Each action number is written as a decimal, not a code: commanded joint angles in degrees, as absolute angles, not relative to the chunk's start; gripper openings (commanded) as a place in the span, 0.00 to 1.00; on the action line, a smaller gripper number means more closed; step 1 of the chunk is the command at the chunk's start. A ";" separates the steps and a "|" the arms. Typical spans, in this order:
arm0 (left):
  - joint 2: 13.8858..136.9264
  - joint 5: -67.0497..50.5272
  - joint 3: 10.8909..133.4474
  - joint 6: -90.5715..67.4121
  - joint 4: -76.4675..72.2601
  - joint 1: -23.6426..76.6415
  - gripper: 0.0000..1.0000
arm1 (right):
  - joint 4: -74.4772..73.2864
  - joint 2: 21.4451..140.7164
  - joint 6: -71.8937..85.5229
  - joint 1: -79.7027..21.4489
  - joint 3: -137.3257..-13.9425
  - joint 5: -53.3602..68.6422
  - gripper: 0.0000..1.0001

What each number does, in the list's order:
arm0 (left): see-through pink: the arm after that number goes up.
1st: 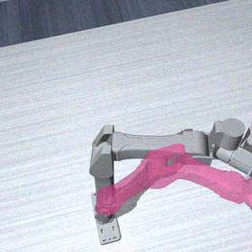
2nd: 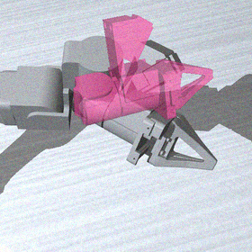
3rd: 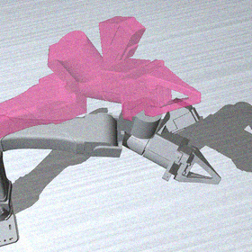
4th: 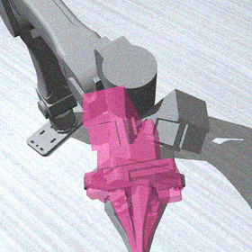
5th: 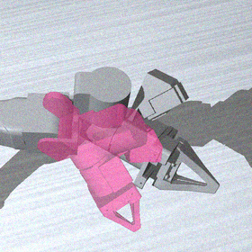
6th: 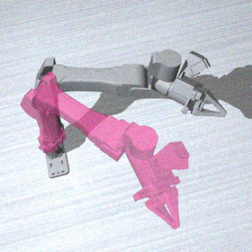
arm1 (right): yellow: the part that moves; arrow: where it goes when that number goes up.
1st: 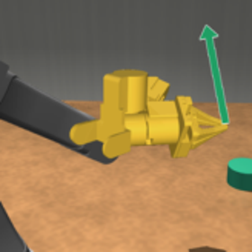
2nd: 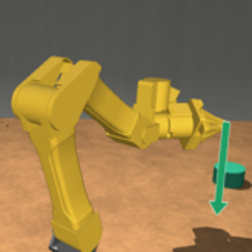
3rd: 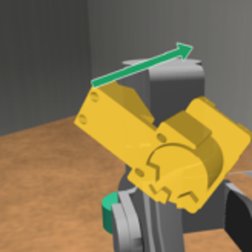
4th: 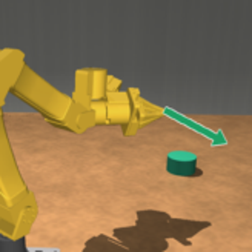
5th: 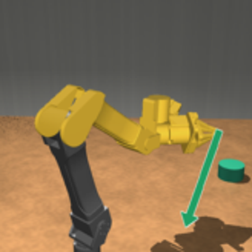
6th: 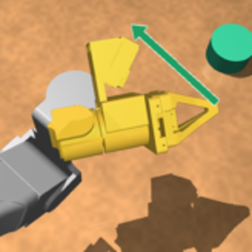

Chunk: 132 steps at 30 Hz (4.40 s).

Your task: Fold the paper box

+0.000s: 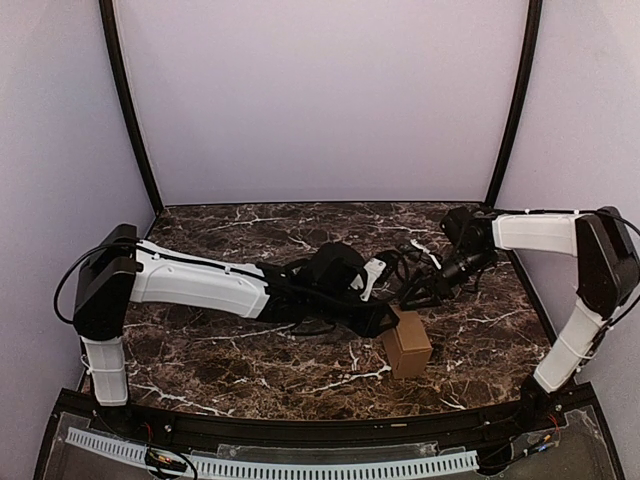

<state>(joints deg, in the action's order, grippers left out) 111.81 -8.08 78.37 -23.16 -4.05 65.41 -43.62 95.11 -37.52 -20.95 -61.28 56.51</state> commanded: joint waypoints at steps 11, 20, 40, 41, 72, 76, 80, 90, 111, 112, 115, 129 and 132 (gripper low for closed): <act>114.25 -10.17 77.52 -26.60 -4.53 63.61 0.33 | -44.95 101.94 -37.97 -20.92 -62.59 61.49 0.27; 115.85 -10.73 76.04 -27.84 -5.08 62.68 0.28 | -44.54 103.40 -36.96 -20.79 -60.86 60.42 0.19; 108.69 -9.04 70.43 -23.99 -12.38 61.70 0.35 | -42.76 93.66 -34.69 -20.48 -61.06 53.56 0.31; 108.09 -8.65 70.81 -23.05 -11.93 61.66 0.37 | -43.36 92.63 -35.43 -20.42 -61.67 53.06 0.34; 120.83 -28.53 81.90 -24.17 -13.74 57.02 0.32 | -43.48 62.80 -40.03 -34.62 -47.74 37.02 0.49; 121.23 -28.22 79.48 -27.01 -16.50 57.00 0.25 | -41.88 65.61 -40.22 -41.34 -48.42 30.84 0.43; 120.51 -28.11 77.38 -29.74 -18.74 57.00 0.22 | -39.95 66.96 -40.43 -45.90 -49.35 27.59 0.40; 115.92 -23.68 72.85 -31.26 -17.37 57.22 0.19 | -34.56 64.60 -41.32 -52.02 -43.87 15.02 0.47; 101.85 -14.90 63.11 -29.38 -10.16 57.53 0.22 | -35.33 60.81 -47.03 -52.27 -45.46 12.84 0.42; 102.24 -15.61 63.66 -29.34 -10.09 57.49 0.22 | -35.95 61.08 -47.22 -52.41 -45.84 14.51 0.42; 103.94 -16.99 64.42 -29.79 -10.58 57.48 0.21 | -36.17 61.95 -47.37 -53.32 -46.52 17.06 0.40; 105.84 -18.28 68.16 -31.70 -14.24 57.55 0.21 | -34.64 61.97 -48.35 -54.93 -43.09 14.25 0.30; 107.95 -18.94 70.45 -31.91 -13.45 57.48 0.20 | -33.79 61.69 -48.19 -54.93 -42.28 13.81 0.29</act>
